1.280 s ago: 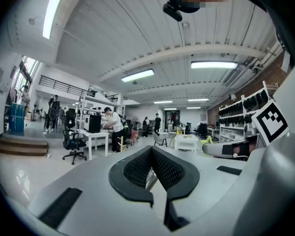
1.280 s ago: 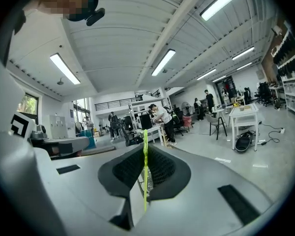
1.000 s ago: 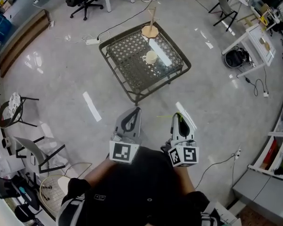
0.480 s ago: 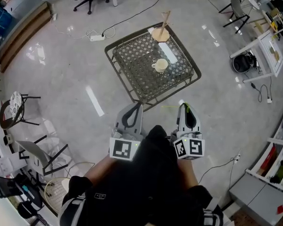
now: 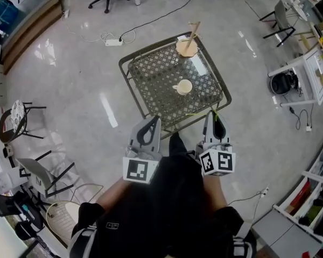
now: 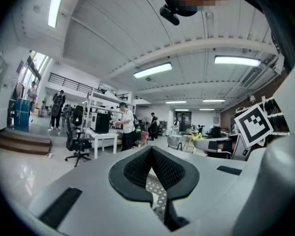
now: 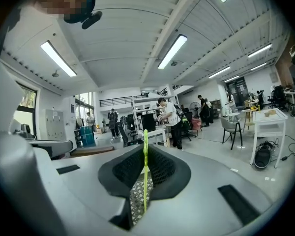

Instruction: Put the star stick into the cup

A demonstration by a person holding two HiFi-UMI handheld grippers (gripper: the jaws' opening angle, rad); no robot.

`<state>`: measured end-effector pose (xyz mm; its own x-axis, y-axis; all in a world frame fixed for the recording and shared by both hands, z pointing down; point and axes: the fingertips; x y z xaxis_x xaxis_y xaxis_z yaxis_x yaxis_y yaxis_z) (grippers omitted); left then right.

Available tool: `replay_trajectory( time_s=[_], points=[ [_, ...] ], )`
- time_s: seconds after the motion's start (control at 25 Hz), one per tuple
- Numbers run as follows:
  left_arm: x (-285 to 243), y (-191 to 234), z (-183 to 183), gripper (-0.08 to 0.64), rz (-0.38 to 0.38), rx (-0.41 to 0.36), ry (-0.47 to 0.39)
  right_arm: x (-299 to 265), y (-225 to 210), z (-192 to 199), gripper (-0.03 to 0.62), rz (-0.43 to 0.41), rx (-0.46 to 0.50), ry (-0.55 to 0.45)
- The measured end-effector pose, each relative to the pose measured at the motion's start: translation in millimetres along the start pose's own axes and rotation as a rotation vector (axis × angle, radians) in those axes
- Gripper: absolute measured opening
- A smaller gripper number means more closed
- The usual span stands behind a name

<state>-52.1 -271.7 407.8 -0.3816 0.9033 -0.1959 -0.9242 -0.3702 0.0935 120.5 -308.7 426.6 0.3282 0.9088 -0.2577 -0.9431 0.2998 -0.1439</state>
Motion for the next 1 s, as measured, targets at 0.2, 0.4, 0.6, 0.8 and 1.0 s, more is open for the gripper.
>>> replay_trajectory(
  time_s=[0.2, 0.4, 0.6, 0.8, 1.0],
  points=[
    [-47, 14, -12, 0.015, -0.046, 0.022, 0.014, -59, -25, -5, 0.023, -0.034, -0.003, 0.04],
    [-87, 19, -8, 0.015, -0.076, 0.034, 0.043, -116, -51, 14, 0.023, -0.059, 0.007, 0.104],
    [-114, 30, -3, 0.015, -0.111, 0.051, 0.076, -166, -64, 42, 0.023, -0.092, 0.017, 0.181],
    [-143, 34, -4, 0.015, -0.13, 0.06, 0.084, -209, -78, 68, 0.023, -0.118, 0.023, 0.24],
    [-161, 39, -1, 0.015, -0.144, 0.075, 0.096, -241, -81, 89, 0.022, -0.139, 0.025, 0.283]
  ],
)
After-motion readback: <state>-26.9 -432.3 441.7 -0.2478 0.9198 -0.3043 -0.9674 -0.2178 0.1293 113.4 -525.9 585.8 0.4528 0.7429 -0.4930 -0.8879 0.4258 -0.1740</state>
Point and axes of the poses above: the fingertips, and each gripper's own axes: x backward along the fingers, y to its left, z out of its underside, and after that the axes turned 8 degrees about y, right-handed
